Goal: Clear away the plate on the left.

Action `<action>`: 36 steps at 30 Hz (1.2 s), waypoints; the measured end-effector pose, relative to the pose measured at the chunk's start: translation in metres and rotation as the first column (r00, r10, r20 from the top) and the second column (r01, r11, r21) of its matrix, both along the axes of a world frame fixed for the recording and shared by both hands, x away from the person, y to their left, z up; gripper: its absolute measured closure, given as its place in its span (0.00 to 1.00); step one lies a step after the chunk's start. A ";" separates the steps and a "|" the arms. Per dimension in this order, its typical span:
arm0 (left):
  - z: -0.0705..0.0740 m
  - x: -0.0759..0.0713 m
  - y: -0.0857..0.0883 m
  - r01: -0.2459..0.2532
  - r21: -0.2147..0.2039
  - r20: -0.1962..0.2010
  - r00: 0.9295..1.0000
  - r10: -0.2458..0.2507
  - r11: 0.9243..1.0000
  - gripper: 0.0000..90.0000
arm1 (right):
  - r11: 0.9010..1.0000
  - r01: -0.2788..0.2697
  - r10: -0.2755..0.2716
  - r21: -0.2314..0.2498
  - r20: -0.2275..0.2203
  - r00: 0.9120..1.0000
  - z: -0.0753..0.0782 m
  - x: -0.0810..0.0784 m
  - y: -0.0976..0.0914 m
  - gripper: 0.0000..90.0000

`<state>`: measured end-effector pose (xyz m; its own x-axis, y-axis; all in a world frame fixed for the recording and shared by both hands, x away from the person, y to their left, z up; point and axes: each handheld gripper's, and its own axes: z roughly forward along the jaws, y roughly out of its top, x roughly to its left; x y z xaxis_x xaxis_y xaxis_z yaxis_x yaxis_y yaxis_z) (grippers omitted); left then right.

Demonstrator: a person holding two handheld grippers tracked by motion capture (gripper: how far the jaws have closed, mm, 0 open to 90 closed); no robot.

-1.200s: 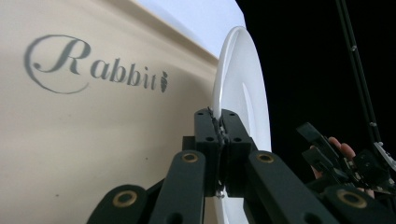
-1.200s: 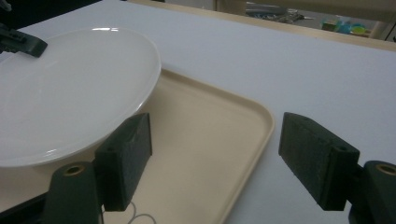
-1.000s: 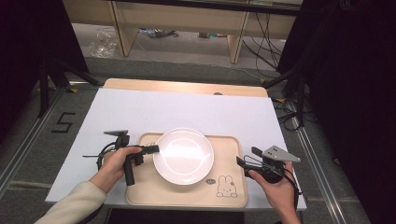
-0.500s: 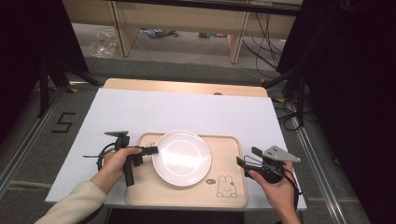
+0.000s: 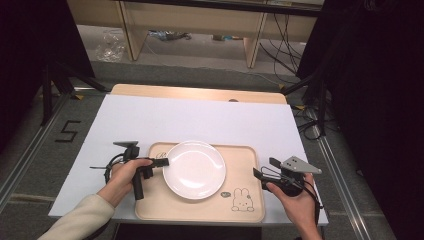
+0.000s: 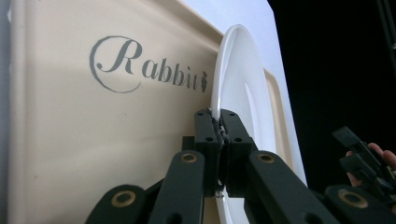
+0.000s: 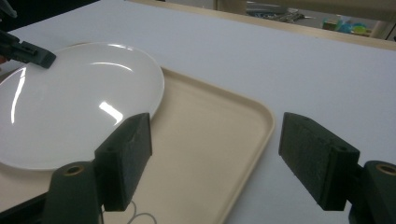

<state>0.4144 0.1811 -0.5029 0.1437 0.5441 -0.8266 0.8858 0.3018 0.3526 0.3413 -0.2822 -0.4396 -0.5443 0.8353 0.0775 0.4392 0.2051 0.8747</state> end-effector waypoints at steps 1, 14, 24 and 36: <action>-0.001 0.000 0.000 0.003 0.025 0.000 1.000 -0.003 1.000 0.95 | 1.000 0.000 0.000 0.000 0.000 1.000 0.000 0.000 0.000 0.29; 0.003 0.000 0.001 0.028 0.187 0.067 0.997 -0.041 0.982 0.80 | 1.000 -0.005 0.005 0.013 0.013 1.000 -0.001 0.001 0.001 0.29; 0.025 -0.006 0.005 -0.017 0.357 0.312 0.945 -0.102 0.934 0.40 | 1.000 -0.004 0.004 0.011 0.013 1.000 -0.002 0.001 0.001 0.29; 0.045 -0.020 0.021 -0.036 0.432 0.471 0.861 -0.192 0.901 0.36 | 1.000 -0.014 0.014 -0.003 0.027 1.000 -0.002 0.002 -0.001 0.29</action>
<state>0.3946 0.2024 -0.4583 0.5239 0.7841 -0.3329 0.5727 -0.0349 0.8190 0.3431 -0.2832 -0.4411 -0.5575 0.8280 0.0605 0.4128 0.2132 0.8855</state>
